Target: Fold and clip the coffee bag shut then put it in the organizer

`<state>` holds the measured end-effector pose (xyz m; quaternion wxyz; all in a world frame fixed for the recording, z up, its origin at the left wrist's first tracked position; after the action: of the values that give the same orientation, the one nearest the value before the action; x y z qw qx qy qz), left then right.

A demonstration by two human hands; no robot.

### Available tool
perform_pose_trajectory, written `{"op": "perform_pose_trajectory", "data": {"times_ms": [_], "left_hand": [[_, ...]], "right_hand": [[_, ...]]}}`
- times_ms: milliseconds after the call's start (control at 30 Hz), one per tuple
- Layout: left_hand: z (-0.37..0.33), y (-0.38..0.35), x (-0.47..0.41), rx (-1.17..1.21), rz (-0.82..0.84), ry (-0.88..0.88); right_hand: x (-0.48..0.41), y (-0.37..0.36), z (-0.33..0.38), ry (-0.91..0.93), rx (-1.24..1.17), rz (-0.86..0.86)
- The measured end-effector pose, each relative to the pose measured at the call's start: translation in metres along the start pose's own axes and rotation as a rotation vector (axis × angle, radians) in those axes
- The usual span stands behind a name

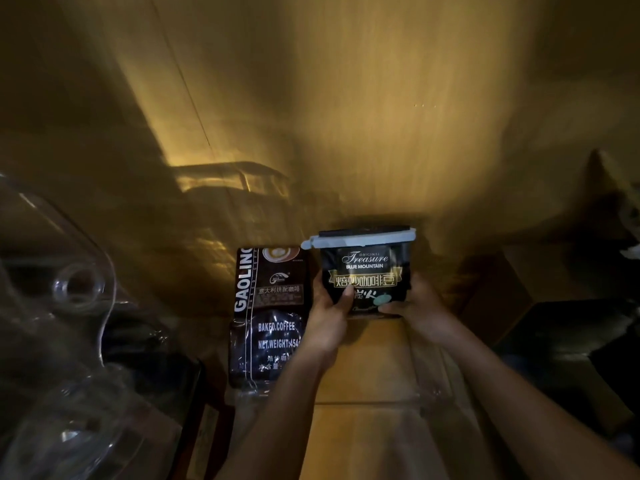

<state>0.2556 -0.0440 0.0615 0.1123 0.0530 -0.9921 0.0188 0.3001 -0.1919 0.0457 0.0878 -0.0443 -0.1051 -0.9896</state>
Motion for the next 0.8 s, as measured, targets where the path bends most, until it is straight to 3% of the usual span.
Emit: {"op": "perform_pose_trajectory", "data": {"times_ms": [267,367,500,633,800], "left_hand": [[-0.003,0.004,-0.011,-0.074,-0.211,-0.015],[-0.004,0.011,-0.007,-0.106,-0.325,0.013],[-0.012,0.005,0.001,-0.064,-0.359,0.053],[-0.037,-0.001,0.018,-0.038,-0.363,-0.059],[-0.094,-0.003,0.052,-0.274,-0.264,-0.329]], "right_hand": [[-0.005,-0.003,-0.006,0.033,0.126,-0.030],[0.003,-0.001,-0.009,-0.016,0.310,-0.112],[0.022,0.004,0.001,-0.038,0.589,-0.230],[0.041,0.016,0.023,-0.027,0.799,-0.325],[0.054,0.008,0.069,0.094,0.731,-0.088]]}}
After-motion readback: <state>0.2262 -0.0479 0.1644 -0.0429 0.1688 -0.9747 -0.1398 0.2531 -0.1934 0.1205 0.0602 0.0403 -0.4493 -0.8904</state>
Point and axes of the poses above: each hand's wrist, its own x-axis away from the middle knuckle, its own y-axis out of the back of the hand, z = x × y, the point moved 7 cm from there along -x, towards the middle knuckle
